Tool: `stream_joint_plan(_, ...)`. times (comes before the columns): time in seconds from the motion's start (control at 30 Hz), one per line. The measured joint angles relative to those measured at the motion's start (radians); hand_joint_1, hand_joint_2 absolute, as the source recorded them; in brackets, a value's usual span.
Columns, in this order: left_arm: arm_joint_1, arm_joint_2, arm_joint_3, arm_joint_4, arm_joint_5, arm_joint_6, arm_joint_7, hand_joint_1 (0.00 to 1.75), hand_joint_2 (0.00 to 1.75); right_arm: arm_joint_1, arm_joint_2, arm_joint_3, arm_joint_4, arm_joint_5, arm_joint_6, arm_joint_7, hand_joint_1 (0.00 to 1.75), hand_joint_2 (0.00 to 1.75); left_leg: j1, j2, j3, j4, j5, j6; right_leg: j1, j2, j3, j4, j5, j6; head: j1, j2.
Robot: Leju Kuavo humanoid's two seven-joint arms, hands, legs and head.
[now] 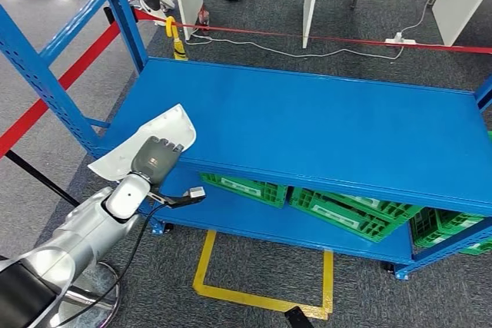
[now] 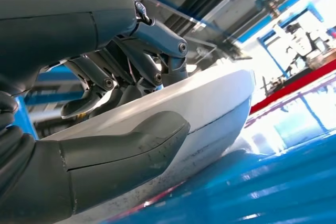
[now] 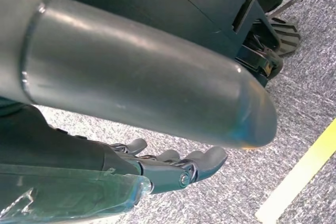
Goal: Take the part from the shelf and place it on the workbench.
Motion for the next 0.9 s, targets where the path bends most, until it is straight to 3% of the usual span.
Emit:
stream_joint_plan(0.3,-0.105,0.04,-0.145,-0.012,0.0,-0.062,-0.008,1.75,1.75,-0.006,0.001,-0.002,-0.001,0.02,0.008,0.003,0.0,0.0,0.0,0.0,0.0,0.0,0.001,0.0,0.0,0.0,-0.001,0.0,0.001,0.0,0.0,0.0)
stream_joint_plan(0.9,-0.154,0.067,-0.204,-0.061,0.0,-0.068,-0.011,1.75,1.75,-0.008,0.008,-0.027,-0.001,0.032,0.007,0.0,0.0,0.0,0.0,0.0,-0.001,0.0,0.001,0.0,0.0,0.001,-0.001,0.0,0.001,0.0,0.0,0.0)
